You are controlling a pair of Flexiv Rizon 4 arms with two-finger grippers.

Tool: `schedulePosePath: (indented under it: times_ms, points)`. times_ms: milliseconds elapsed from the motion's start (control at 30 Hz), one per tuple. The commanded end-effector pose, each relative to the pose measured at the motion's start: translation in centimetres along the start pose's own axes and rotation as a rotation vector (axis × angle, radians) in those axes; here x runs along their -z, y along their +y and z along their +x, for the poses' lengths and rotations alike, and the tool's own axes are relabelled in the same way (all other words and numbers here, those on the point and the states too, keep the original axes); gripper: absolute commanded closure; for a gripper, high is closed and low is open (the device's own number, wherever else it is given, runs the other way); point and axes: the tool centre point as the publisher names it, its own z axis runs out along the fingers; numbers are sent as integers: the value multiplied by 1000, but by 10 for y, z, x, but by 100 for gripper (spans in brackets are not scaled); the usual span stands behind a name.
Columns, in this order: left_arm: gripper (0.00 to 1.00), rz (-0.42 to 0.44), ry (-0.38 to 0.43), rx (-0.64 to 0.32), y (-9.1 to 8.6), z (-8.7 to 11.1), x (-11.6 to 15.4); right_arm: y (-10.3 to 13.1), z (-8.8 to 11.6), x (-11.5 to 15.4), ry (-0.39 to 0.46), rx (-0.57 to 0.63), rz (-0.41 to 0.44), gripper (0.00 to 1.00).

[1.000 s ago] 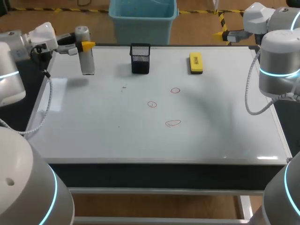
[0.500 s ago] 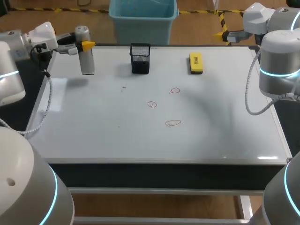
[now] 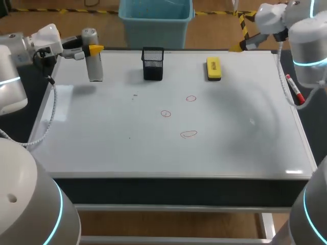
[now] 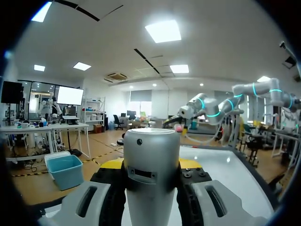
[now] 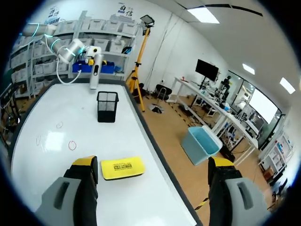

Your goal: Pick up the inspection probe, press it on each red-marked spot on the whiteboard one by one, put down the probe, pick up the eraser, and wipe off all the red marks.

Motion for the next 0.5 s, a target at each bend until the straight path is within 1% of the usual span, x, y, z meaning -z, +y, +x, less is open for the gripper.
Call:
schedulePosePath:
  times_ms: [33,133,267,367,400,433,500]
  points:
    - [100,3,-2,-2,0,1,0,-5,4,-24,655,588,527,0]
    - [100,3,-2,-2,0,1,0,-9,14,-35,748,736,588,0]
    - [100,3,-2,-2,0,1,0,-12,28,-46,849,898,634,0]
    - [100,3,-2,-2,0,1,0,-14,33,-52,880,1024,666,0]
    - [100,3,-2,-2,0,1,0,-16,35,-53,887,1088,692,0]
    - [100,3,-2,-2,0,1,0,-17,36,-54,899,1130,696,0]
    - [100,3,-2,-2,0,1,0,-19,37,-55,885,1227,716,0]
